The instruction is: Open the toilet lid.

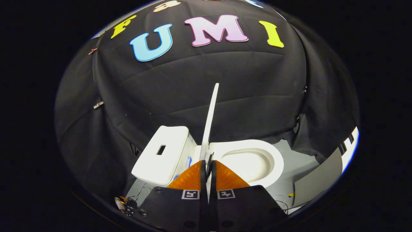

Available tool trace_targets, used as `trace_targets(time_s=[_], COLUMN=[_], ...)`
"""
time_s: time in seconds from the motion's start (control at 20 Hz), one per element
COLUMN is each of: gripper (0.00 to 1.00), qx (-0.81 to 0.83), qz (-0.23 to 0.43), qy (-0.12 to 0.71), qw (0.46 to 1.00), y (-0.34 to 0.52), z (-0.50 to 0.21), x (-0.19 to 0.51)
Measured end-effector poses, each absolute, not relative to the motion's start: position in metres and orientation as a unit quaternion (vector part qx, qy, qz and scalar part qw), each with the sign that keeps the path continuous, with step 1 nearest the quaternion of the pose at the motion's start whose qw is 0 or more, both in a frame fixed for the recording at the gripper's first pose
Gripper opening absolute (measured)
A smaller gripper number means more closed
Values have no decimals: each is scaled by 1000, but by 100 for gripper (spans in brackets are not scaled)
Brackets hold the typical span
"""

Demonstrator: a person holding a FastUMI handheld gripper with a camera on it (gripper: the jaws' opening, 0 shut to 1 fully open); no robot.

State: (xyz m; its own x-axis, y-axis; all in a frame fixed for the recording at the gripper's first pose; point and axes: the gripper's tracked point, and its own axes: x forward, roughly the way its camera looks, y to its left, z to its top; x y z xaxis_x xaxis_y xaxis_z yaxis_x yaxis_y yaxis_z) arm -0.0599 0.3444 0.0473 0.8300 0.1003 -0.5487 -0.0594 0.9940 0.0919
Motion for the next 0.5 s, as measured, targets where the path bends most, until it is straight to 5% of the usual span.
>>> trace_targets(time_s=[0.5], gripper=[5], qx=[9], qz=[28], qy=[283], qw=[959], y=[391], z=[50], x=[-59])
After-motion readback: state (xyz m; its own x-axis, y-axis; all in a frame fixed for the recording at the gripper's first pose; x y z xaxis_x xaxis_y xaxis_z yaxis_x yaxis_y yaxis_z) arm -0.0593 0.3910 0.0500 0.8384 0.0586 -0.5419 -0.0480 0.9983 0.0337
